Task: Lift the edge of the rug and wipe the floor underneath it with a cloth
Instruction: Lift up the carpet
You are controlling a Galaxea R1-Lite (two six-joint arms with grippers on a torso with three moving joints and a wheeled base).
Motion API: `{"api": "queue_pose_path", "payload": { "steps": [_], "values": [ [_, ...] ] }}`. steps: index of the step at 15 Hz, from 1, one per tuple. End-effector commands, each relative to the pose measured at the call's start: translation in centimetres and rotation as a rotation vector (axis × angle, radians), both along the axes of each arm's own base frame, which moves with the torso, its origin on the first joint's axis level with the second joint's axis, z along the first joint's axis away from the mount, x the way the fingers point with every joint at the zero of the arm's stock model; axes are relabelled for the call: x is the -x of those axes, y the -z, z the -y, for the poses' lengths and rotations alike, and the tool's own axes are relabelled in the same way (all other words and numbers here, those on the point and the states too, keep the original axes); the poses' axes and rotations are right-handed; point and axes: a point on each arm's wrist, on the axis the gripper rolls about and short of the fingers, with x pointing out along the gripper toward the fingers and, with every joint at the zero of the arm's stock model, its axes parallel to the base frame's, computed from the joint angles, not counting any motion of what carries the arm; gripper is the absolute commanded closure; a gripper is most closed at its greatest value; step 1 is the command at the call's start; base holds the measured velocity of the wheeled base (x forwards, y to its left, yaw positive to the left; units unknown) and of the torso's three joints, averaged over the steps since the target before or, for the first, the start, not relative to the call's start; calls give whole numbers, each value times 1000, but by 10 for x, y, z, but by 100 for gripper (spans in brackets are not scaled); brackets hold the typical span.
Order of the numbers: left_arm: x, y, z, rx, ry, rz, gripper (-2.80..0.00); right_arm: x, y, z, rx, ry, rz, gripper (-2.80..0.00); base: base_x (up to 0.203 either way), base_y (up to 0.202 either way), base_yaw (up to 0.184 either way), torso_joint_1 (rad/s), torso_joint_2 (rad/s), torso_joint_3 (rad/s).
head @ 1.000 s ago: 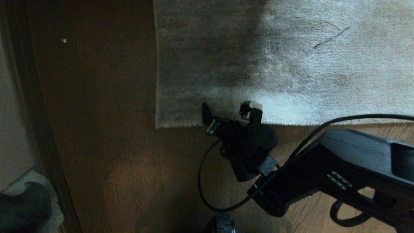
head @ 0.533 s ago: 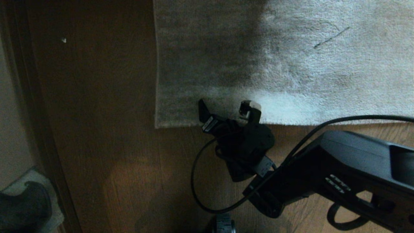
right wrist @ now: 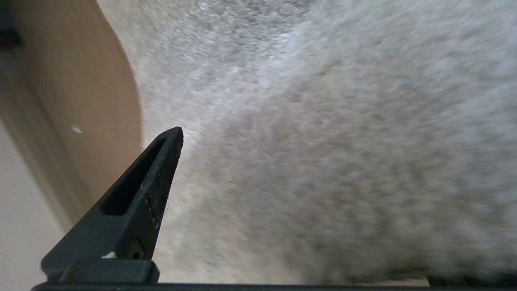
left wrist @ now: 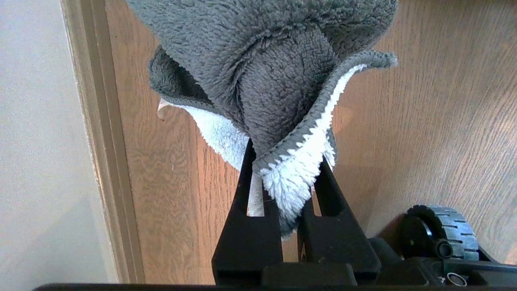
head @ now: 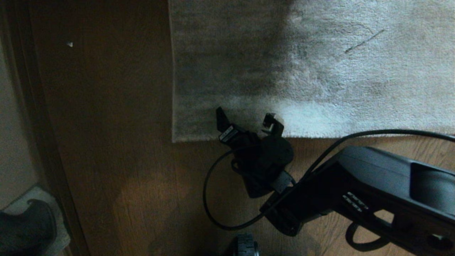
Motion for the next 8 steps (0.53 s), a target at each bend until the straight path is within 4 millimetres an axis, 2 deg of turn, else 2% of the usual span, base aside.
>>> {"api": "queue_pose_path", "payload": {
  "steps": [1, 8],
  "values": [
    [0, 0, 0, 1, -1, 1, 0, -2, 0, -5, -70, -16, 26, -280, 0, 0, 0, 0, 0, 0],
    [0, 0, 0, 1, -1, 1, 0, 3, 7, -22, -89, -54, 30, -280, 0, 0, 0, 0, 0, 0]
  ]
}}
